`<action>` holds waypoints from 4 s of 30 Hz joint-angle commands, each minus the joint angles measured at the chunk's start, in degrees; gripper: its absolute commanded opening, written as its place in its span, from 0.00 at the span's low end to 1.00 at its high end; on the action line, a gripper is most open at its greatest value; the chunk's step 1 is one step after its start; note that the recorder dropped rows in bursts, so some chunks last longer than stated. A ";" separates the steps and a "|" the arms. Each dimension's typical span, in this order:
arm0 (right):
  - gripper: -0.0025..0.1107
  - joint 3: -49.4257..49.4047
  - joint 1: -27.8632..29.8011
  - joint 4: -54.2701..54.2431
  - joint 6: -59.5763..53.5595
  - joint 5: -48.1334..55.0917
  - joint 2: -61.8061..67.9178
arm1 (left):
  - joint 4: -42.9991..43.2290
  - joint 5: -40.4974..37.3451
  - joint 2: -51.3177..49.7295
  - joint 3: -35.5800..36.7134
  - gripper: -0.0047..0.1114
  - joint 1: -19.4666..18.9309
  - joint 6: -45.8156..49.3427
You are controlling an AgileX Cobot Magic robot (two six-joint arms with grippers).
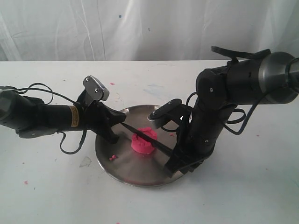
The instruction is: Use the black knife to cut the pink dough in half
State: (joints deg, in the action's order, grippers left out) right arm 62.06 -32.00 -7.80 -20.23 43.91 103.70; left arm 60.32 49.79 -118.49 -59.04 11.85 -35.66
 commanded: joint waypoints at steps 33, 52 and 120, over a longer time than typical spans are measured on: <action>0.02 0.14 0.06 -1.62 -0.16 -2.85 2.71 | 3.53 -1.23 -2.28 0.29 0.04 0.22 -0.51; 0.02 0.14 0.06 -2.26 -0.16 -3.29 2.71 | 3.53 -0.93 -2.28 0.29 0.04 0.22 -0.31; 0.02 0.14 0.06 -2.91 -0.43 -5.86 2.71 | 3.82 -1.84 -2.17 0.29 0.04 0.22 -0.33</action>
State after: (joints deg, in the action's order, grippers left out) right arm 62.06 -32.00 -10.36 -20.58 40.56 106.33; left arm 62.46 50.83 -120.53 -59.16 11.85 -35.54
